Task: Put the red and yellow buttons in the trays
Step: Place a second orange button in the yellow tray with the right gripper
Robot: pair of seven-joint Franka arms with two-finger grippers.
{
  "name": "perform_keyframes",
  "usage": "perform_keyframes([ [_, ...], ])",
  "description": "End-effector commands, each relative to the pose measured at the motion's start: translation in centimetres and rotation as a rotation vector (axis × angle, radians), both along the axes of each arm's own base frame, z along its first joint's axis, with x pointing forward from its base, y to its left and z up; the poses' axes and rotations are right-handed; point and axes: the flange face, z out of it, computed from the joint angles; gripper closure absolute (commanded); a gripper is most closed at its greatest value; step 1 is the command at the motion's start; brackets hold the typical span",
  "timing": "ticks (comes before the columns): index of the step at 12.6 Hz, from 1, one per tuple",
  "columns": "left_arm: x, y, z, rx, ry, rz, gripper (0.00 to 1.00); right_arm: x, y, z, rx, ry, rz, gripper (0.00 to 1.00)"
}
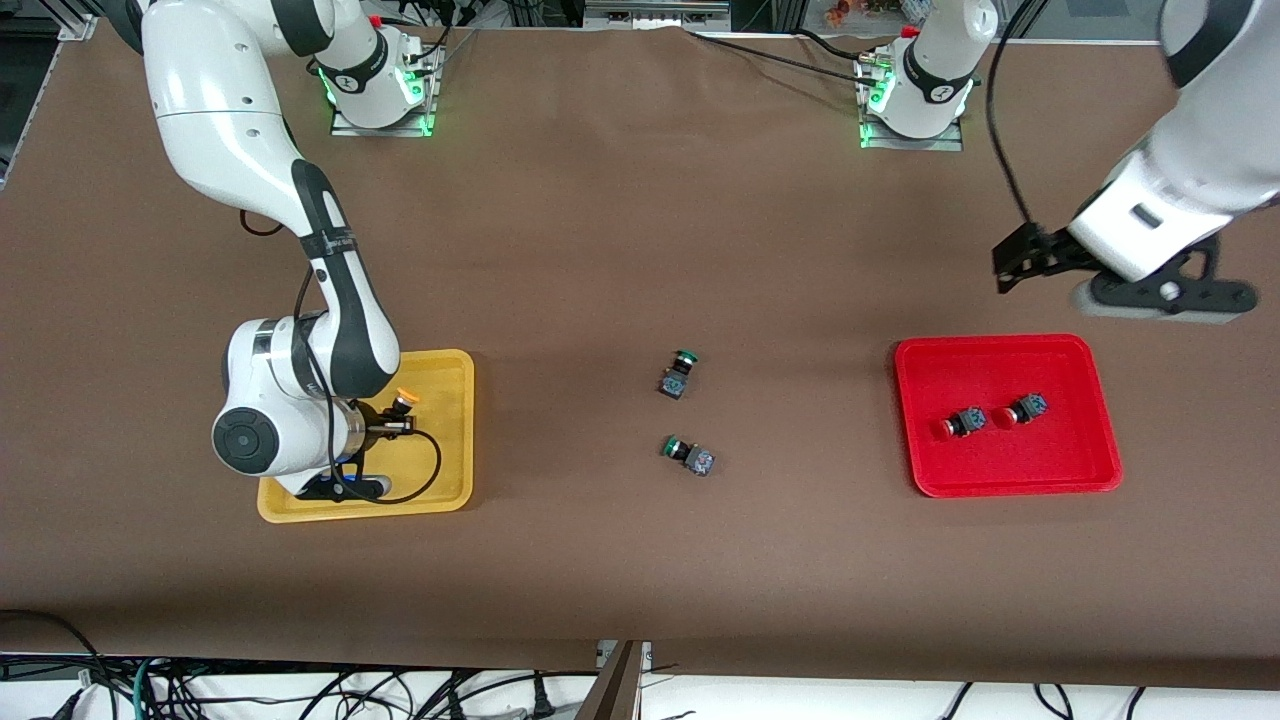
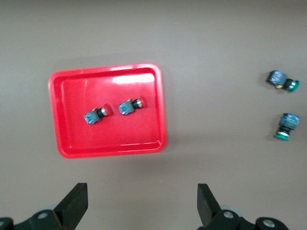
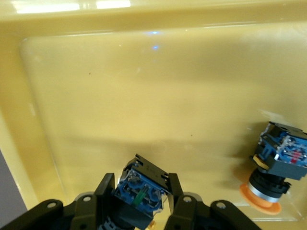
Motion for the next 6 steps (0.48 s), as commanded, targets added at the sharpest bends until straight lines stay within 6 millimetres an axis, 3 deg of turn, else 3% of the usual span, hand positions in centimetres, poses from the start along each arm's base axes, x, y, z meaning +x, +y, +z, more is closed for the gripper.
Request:
perform_keyframes([
  [1,-2.8,0.6,-1.8,-0.011,-0.020,0.042,0.00,-0.6,0.2,-0.1,0.025,-0.024,0.084,0.92],
  [2,-3.1,0.6,-1.8,-0.014,-0.017,0.046,0.00,-0.5,0.0,0.0,0.030,-0.026,0.091,0.42],
  [3,-3.0,1.3,-1.9,-0.040,-0.009,0.072,0.00,-0.4,-0.3,0.2,0.031,-0.027,0.087,0.06],
  [5,-2.6,1.7,-1.7,-0.051,-0.013,0.073,0.00,0.2,-1.5,1.6,0.034,-0.043,0.081,0.01],
  [6,-2.7,1.8,-1.6,-0.050,-0.010,0.072,0.00,0.6,-2.3,4.2,0.040,-0.059,0.071,0.01],
])
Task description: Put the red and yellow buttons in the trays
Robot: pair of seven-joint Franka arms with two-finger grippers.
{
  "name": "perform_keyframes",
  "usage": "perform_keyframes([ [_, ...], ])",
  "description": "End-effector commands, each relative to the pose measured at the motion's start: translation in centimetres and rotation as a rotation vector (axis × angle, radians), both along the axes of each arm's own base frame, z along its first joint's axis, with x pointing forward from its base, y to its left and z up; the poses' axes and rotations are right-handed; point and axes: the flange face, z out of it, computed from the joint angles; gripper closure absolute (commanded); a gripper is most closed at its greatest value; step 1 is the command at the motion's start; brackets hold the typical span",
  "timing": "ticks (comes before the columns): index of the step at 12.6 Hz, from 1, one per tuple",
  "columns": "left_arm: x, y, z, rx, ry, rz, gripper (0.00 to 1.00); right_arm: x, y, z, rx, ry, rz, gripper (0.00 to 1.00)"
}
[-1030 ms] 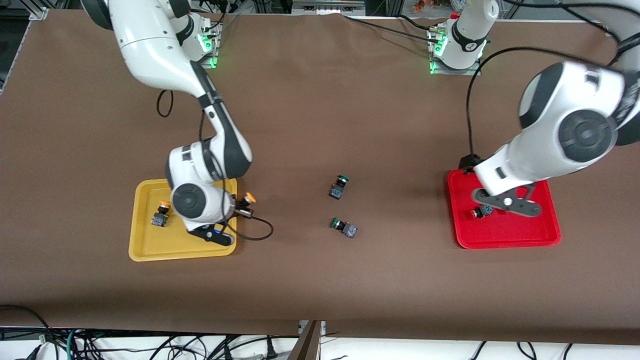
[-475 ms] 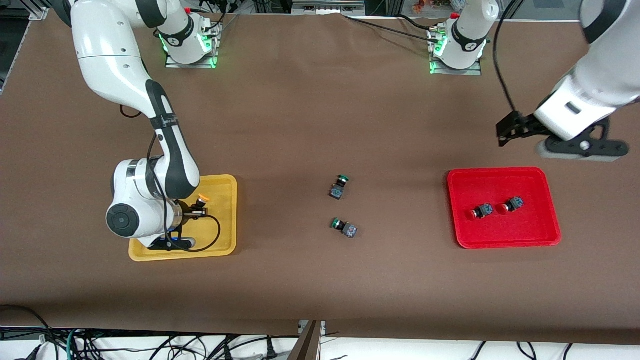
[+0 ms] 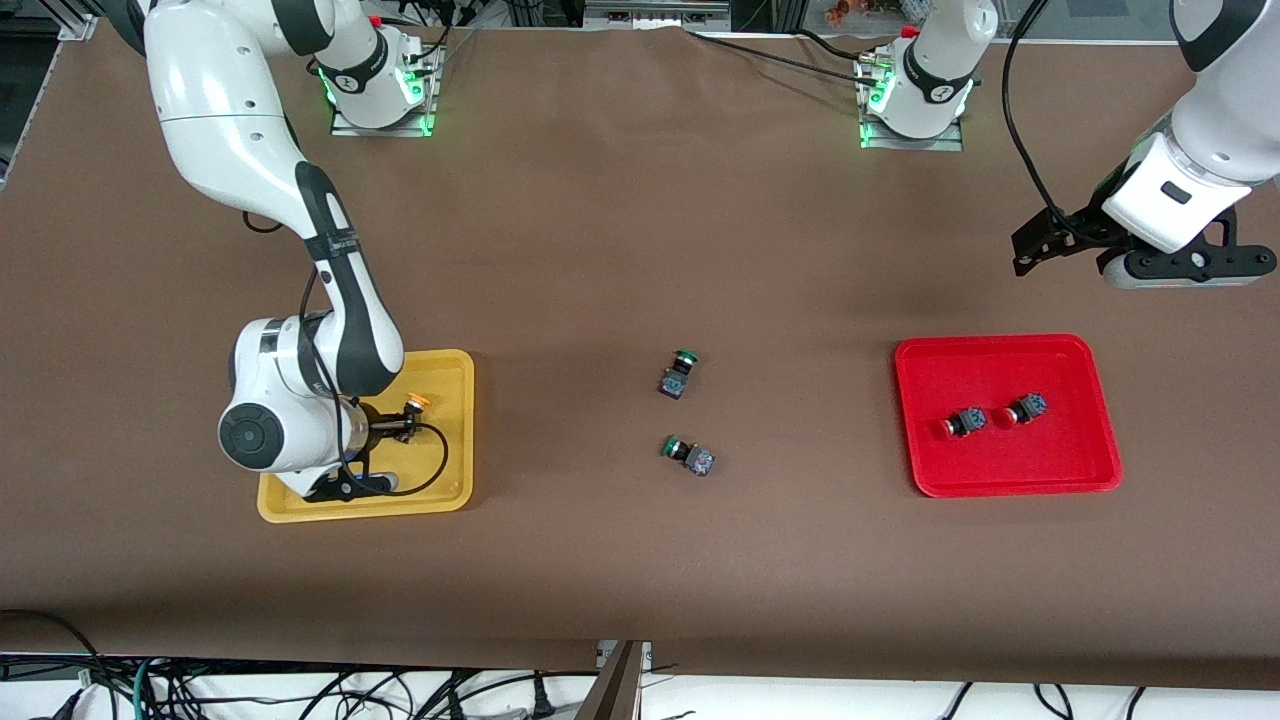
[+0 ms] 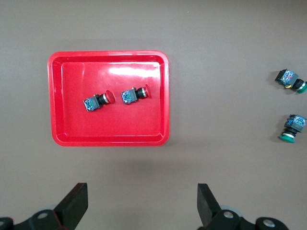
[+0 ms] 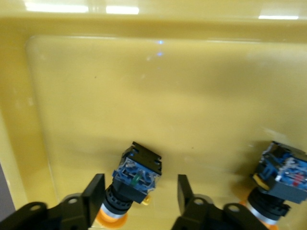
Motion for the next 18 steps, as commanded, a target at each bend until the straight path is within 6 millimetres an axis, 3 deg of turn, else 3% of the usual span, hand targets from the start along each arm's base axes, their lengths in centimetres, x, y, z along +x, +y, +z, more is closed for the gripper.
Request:
perform_keyframes([
  [1,-0.9,0.1,1.0,-0.016,0.007,0.008,0.00,0.1,-2.3,6.0,0.025,0.003,0.000,0.01],
  [3,-2.3,-0.9,2.6,0.001,0.121,-0.007,0.00,0.3,-2.8,10.3,0.034,0.028,0.043,0.01],
  [4,-2.6,-1.6,3.0,0.005,0.124,-0.020,0.00,0.3,-3.5,13.4,0.027,0.019,0.041,0.01],
  [9,-1.7,-2.1,3.8,-0.009,0.067,-0.036,0.00,-1.7,-5.2,22.2,-0.018,-0.001,0.049,0.01],
  [13,-1.6,-2.8,3.6,-0.010,0.067,-0.047,0.00,-5.8,-5.3,30.6,0.002,0.024,0.048,0.00],
  [16,-1.2,-2.8,3.6,-0.015,0.066,-0.047,0.00,-9.2,-5.7,35.5,-0.058,0.006,0.088,0.00],
  [18,-1.0,-2.9,3.7,-0.018,0.067,-0.047,0.00,-11.3,-6.8,39.9,-0.039,-0.072,0.076,0.00],
])
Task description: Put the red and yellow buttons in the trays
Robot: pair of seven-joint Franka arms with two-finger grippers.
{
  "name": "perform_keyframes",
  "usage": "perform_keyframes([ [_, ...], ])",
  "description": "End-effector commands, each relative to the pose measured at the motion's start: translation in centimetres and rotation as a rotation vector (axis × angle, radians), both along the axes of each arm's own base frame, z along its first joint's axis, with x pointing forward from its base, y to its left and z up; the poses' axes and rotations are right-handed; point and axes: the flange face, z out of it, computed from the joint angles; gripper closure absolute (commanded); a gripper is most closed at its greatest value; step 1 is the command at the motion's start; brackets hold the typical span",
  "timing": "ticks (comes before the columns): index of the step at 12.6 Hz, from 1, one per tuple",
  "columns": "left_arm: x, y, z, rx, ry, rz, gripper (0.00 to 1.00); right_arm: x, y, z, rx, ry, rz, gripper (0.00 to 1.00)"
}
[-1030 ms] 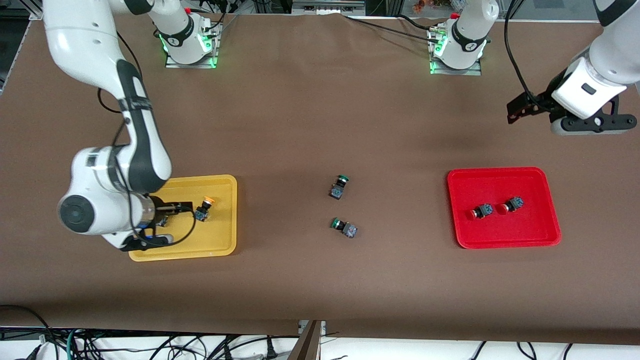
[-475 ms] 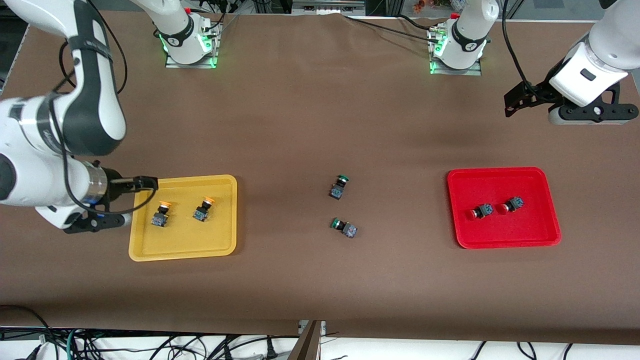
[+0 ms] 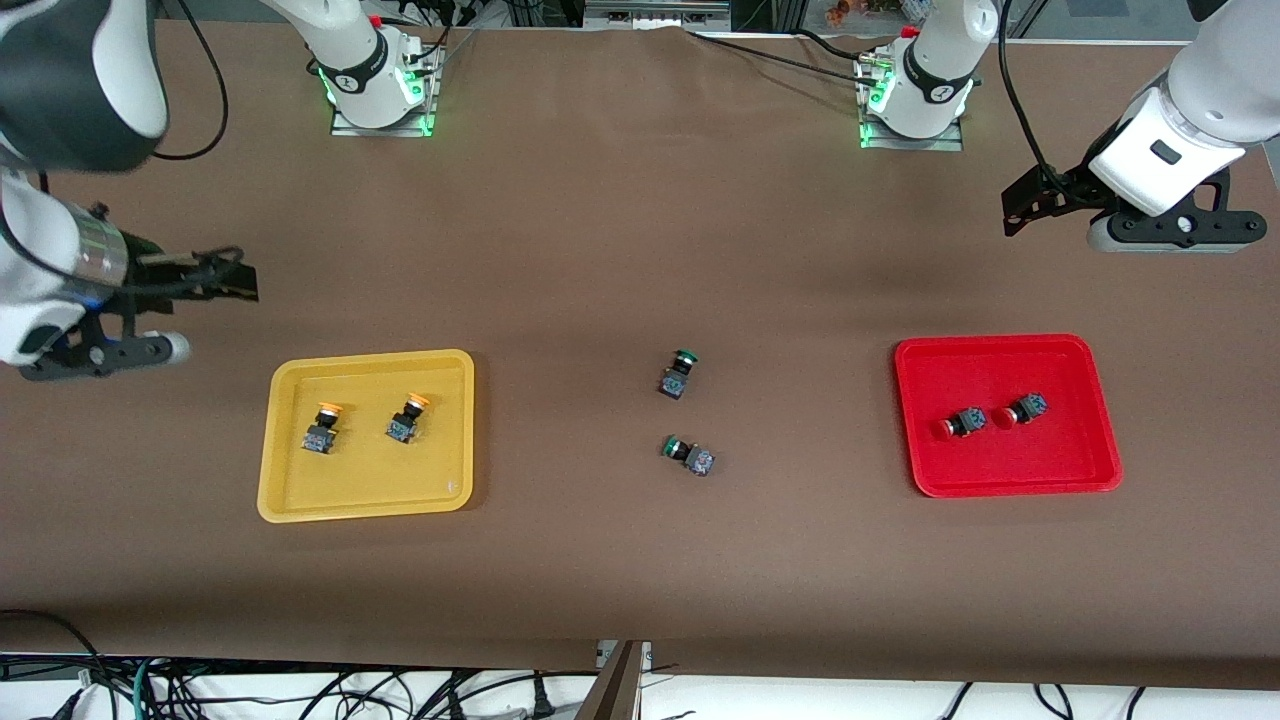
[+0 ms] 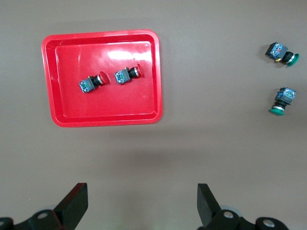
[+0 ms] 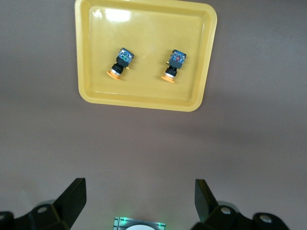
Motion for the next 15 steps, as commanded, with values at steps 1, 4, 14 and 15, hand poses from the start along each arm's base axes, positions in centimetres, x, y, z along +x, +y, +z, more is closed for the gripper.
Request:
perform_keyframes([
  [1,0.7,-0.3,0.6,-0.027,-0.006,0.002,0.00,-3.6,-1.1,5.6,0.028,-0.103,0.008,0.00],
  [4,0.7,-0.3,0.6,-0.027,-0.006,0.003,0.00,-6.9,-1.2,6.7,0.023,-0.073,0.019,0.00],
  [14,0.6,-0.1,0.5,-0.028,0.000,0.003,0.00,-8.8,-2.1,7.2,-0.024,0.002,-0.060,0.00],
  [15,0.6,0.0,0.5,-0.028,0.000,0.005,0.00,-8.5,-2.1,6.8,-0.018,0.009,-0.057,0.00],
])
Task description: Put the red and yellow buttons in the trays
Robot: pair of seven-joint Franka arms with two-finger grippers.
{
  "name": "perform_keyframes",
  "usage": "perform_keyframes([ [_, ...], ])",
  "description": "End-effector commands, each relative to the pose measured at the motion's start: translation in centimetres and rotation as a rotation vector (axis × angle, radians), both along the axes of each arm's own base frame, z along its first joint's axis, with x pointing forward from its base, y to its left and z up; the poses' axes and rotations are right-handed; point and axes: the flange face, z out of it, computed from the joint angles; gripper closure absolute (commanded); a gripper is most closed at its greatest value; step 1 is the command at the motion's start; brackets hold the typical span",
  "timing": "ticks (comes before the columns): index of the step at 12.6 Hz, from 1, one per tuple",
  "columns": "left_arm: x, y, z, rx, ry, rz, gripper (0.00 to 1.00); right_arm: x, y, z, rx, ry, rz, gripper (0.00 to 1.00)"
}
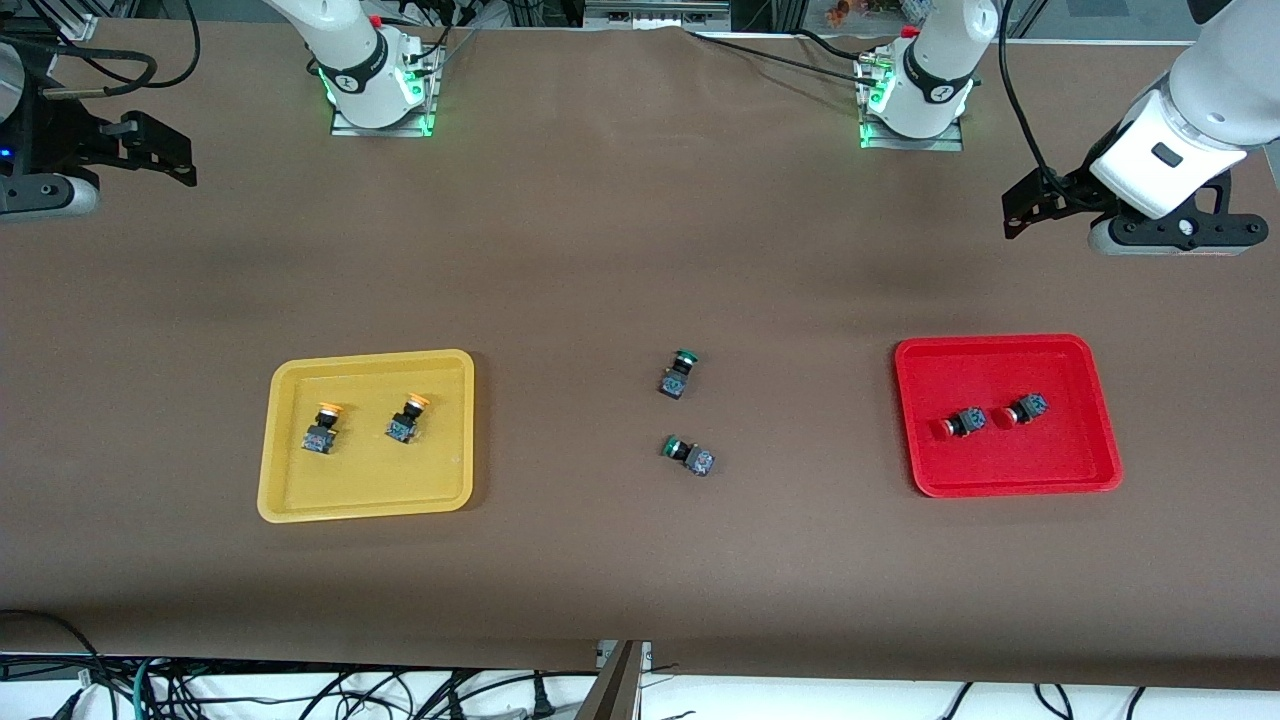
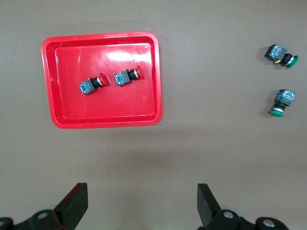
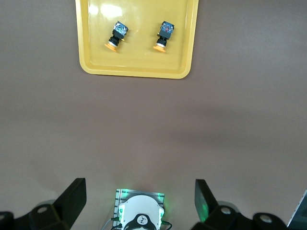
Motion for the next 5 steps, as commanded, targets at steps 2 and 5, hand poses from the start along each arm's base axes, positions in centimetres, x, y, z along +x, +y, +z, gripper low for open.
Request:
perform_keyframes([
  [2,0.43,0.06,0.56,-0.027,0.002,0.005,0.00,-0.26,-0.31,-0.50,0.013,0.016,-0.015,0.00],
  [5,0.44,0.14,0.56,-0.027,0.002,0.006,0.00,-0.25,-0.21,-0.49,0.016,0.015,-0.009,0.00],
])
